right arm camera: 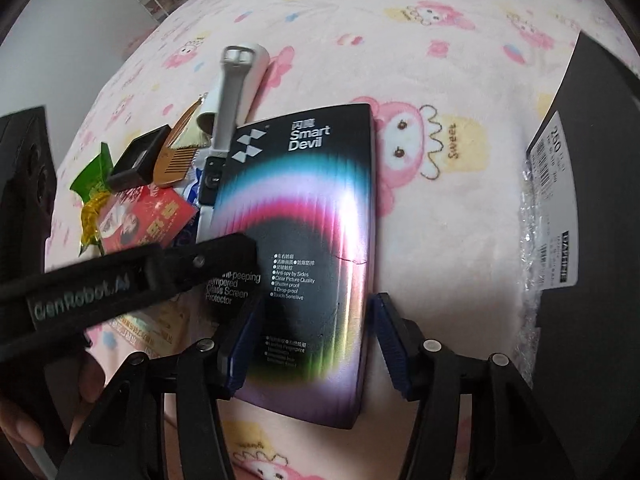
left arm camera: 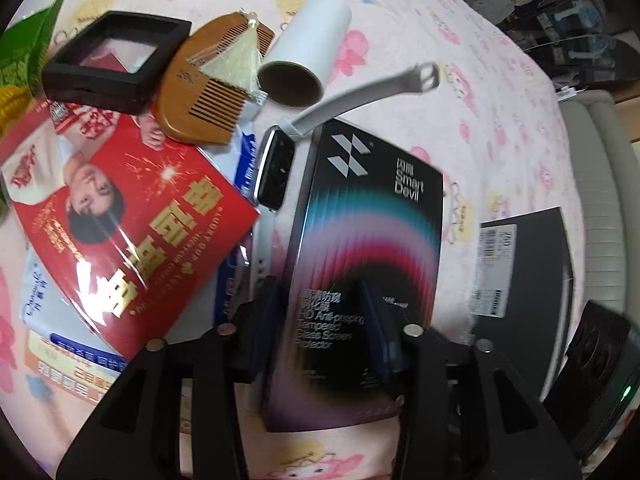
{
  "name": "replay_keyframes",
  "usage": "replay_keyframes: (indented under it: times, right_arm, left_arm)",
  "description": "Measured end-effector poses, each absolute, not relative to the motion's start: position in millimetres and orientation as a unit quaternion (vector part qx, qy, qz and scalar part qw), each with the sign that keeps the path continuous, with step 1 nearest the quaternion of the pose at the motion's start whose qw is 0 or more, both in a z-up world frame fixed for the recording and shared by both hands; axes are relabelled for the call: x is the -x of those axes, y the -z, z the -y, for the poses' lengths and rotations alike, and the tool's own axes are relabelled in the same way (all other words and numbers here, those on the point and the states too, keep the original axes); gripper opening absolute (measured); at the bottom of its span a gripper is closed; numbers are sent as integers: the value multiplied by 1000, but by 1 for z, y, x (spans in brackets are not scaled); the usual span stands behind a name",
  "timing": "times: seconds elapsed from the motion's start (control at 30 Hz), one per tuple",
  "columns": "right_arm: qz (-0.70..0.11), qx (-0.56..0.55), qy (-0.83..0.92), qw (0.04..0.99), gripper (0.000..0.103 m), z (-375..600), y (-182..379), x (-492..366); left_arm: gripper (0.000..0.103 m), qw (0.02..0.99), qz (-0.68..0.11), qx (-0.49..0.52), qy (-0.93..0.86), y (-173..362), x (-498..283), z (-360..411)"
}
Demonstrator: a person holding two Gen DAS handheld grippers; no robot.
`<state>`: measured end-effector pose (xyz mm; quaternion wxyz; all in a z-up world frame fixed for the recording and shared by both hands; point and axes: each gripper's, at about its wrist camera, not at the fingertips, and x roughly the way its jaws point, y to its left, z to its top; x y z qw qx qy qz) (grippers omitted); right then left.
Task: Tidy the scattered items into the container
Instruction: 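Grasp the black Smart Devil box with the right gripper, then carry the Smart Devil box over the black box with the right gripper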
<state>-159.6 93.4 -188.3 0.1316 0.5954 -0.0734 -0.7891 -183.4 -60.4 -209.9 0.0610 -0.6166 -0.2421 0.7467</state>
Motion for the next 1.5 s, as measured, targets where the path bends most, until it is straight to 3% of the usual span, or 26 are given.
replay_keyframes:
  times: [0.2,0.47,0.57,0.8,0.97,1.5]
  right_arm:
    - [73,-619,765,159,53,-98,196,145]
    - [82,-598,787,129,53,-102,200,156]
    - [73,-594,791,127,59,-99,200,154]
    - [34,-582,803,120,59,-95,192,149]
    - [21,-574,810,119,62,-91,190,148]
    - [-10,-522,843,129,61,-103,124,126]
  left_arm:
    - [42,61,235,620,-747,208,179,56]
    - [46,54,208,624,-751,209,173,47]
    - [50,65,207,626,-749,210,173,44]
    - [51,84,206,633,-742,212,175,36]
    - [62,86,201,645,-732,222,182,27]
    - [56,163,255,535,-789,152,144,36]
